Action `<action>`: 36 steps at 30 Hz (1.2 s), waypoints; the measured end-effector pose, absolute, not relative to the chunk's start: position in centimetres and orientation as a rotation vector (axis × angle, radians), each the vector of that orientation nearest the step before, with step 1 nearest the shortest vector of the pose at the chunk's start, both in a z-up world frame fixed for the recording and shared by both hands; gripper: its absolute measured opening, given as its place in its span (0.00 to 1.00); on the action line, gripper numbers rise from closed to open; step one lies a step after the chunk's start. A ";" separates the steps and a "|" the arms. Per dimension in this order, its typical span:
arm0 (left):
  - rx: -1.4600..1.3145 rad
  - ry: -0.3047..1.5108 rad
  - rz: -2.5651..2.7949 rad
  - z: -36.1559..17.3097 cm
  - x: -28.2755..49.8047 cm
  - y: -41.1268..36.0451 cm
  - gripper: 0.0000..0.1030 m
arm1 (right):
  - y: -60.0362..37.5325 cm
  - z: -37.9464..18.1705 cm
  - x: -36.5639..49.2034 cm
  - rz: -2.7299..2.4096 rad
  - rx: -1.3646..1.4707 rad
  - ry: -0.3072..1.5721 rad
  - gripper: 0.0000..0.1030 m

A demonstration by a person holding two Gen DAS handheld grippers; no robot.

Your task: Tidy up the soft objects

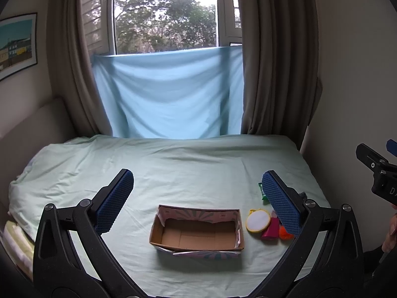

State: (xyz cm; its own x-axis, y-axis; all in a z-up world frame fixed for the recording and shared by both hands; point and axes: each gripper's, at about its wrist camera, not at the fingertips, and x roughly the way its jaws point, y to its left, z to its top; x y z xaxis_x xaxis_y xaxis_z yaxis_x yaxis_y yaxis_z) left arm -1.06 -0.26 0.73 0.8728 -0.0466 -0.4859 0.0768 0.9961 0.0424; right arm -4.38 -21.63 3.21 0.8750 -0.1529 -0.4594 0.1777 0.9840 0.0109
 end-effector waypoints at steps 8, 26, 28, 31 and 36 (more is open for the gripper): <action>0.055 0.502 -0.072 0.6 -1.1 0.0 1.00 | -21.3 3.2 -4.4 -0.172 0.050 0.472 1.00; 0.049 0.483 -0.068 0.6 -1.1 0.4 1.00 | -21.0 3.2 -4.0 -0.173 0.052 0.461 1.00; 0.048 0.481 -0.069 0.6 -1.1 0.5 1.00 | -21.0 3.2 -3.9 -0.171 0.053 0.461 1.00; 0.048 0.483 -0.071 0.6 -1.0 0.5 1.00 | -21.0 3.0 -3.8 -0.173 0.055 0.463 1.00; 0.038 0.507 -0.093 1.3 0.2 0.3 1.00 | -21.3 3.6 -3.4 -0.186 0.072 0.476 1.00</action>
